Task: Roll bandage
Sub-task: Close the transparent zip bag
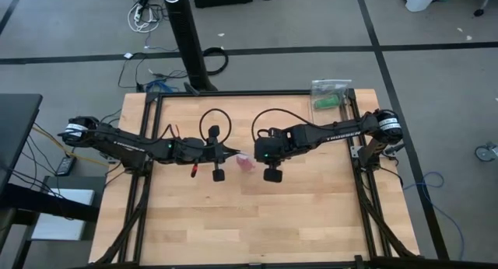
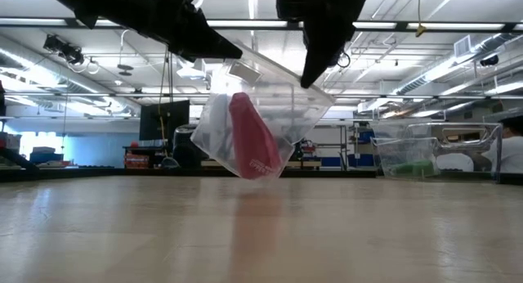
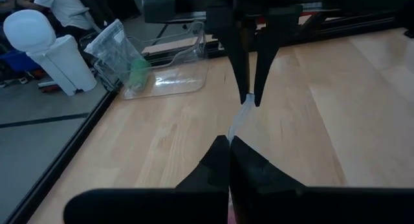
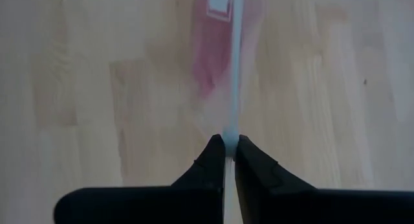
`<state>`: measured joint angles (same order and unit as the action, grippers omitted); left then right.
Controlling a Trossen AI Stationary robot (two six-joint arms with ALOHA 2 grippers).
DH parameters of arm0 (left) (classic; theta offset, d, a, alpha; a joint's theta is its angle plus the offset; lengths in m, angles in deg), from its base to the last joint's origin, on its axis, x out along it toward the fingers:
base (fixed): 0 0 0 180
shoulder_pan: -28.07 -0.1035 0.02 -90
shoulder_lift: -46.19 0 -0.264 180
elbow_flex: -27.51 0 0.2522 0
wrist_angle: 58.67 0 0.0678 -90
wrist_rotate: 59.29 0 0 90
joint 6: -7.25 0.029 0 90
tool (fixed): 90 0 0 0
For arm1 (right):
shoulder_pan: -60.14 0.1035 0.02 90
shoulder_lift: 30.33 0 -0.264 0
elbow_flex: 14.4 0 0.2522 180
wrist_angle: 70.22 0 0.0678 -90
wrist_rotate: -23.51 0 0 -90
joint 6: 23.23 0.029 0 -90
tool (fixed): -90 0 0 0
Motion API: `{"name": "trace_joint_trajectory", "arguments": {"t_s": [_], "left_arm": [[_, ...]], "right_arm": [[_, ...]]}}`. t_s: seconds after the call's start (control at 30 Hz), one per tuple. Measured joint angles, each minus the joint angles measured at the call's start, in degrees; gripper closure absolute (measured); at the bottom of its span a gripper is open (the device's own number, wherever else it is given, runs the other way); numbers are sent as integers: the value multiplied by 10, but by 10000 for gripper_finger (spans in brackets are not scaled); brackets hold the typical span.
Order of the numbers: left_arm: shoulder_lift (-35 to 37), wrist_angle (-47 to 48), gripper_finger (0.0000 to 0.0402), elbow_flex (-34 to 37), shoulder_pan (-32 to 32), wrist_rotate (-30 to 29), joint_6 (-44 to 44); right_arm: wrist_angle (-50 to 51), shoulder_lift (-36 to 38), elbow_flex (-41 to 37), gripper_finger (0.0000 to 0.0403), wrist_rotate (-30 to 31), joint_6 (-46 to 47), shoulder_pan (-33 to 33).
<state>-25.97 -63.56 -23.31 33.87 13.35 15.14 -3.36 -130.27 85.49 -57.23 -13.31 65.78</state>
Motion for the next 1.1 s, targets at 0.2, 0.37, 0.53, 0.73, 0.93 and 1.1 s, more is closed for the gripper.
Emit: {"name": "trace_joint_trajectory", "arguments": {"t_s": [0.2,0.37,0.53,0.73,0.93,1.1], "left_arm": [[0,0,400,0,3,0,-4],[0,0,400,0,3,0,-4],[0,0,400,0,3,0,-3],[0,0,400,0,3,0,-3],[0,1,400,0,3,0,-3],[0,1,400,0,3,0,-3]], "right_arm": [[22,0,0,387,0,10,3],[36,0,0,387,0,22,2],[48,0,0,387,0,27,3],[61,0,0,387,0,35,3],[68,0,0,387,0,40,10],[74,0,0,386,1,45,17]]}}
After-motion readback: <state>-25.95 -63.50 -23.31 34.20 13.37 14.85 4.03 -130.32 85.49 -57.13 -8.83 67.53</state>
